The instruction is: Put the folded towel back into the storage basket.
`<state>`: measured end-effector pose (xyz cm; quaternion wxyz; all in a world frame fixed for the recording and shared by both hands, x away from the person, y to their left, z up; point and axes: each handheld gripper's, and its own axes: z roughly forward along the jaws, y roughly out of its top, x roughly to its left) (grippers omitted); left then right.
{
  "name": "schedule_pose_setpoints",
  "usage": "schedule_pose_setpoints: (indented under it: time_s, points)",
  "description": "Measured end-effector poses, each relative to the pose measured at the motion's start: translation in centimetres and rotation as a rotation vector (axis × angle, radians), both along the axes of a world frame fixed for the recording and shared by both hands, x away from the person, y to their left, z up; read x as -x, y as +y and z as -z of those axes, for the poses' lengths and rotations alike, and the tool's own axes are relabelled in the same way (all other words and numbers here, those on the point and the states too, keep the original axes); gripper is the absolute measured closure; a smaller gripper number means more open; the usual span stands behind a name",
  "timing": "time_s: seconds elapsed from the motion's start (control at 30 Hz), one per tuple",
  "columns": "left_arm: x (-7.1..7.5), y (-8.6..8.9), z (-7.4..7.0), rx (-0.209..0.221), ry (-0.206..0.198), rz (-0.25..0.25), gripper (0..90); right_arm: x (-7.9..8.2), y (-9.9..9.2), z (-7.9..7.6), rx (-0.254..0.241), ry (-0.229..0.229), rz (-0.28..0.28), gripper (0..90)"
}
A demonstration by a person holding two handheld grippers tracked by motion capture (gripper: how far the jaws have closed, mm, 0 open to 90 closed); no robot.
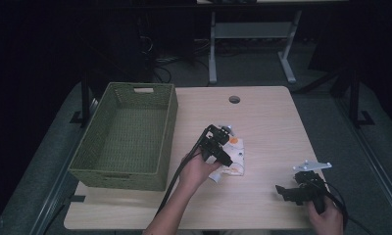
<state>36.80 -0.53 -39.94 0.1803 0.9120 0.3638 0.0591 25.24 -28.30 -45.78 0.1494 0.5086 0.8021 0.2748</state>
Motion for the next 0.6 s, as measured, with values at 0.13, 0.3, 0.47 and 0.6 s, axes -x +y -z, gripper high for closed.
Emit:
schedule_pose_setpoints:
  time_s: [0.13,0.3,0.47,0.6]
  points:
    - [-0.8,-0.5,0.3,-0.014,0.009,-0.005,26.8,0.0,-0.1,0.0,-0.002,-0.002,-0.003,14.2]
    - [-1.5,-1.1,0.8,-0.020,0.011,-0.011,27.0,0.0,-0.2,0.0,-0.004,-0.002,-0.003,14.2]
    - [-2.2,-1.4,1.5,-0.028,0.022,-0.010,29.9,0.0,-0.3,0.0,-0.006,-0.004,0.000,14.2]
    - [-2.8,-1.6,2.3,-0.040,0.036,-0.025,30.1,0.0,-0.4,0.0,-0.007,-0.003,-0.001,14.2]
